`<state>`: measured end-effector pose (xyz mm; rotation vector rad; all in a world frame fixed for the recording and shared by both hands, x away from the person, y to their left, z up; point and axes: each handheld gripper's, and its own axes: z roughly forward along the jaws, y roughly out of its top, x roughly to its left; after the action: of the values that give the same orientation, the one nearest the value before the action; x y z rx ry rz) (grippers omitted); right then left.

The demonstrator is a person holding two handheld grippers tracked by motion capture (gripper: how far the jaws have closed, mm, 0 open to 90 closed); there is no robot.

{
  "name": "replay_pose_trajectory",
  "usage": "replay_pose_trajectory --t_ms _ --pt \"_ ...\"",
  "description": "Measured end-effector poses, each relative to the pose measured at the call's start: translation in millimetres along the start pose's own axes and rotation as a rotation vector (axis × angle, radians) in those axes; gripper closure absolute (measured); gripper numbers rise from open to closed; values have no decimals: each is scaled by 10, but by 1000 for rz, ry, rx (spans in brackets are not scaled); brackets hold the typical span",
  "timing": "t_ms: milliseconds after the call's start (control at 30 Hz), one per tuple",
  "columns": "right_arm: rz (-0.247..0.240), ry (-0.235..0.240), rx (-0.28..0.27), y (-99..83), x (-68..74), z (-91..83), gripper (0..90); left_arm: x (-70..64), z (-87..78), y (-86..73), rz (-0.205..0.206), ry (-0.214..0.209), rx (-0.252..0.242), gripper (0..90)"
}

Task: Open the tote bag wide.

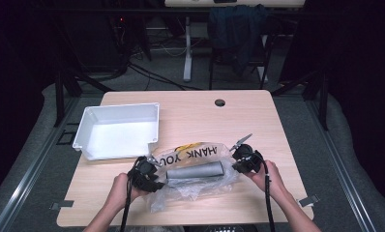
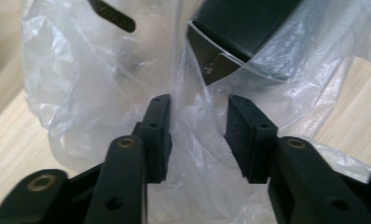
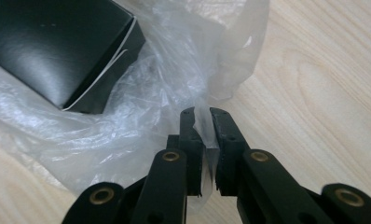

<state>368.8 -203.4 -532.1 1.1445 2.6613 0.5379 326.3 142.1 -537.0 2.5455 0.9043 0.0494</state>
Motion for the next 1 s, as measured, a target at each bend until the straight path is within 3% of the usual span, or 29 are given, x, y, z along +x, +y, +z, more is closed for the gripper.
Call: replay_pose_trajectory --t_ms 167,333,467,567,767,900,1000 --pt "0 -28 15 15 -71 32 821 -107 90 11 7 -52 15 686" --pt "30 3 -35 8 -117 -70 696 -104 147 27 -26 -87 -11 676" --pt "36 13 -89 7 -116 -213 571 -93 168 58 -50 -78 -27 657" --pt "34 19 -125 1 -100 -326 500 -104 183 92 -38 -55 -27 643" --pt "16 73 -185 -3 -45 -446 460 -94 137 86 -25 -58 -20 549" --pt "-3 95 -202 12 26 -482 436 -38 3 54 -34 -73 -58 471" --pt "-23 106 -210 26 82 -515 413 -18 -69 44 -38 -73 -70 471"
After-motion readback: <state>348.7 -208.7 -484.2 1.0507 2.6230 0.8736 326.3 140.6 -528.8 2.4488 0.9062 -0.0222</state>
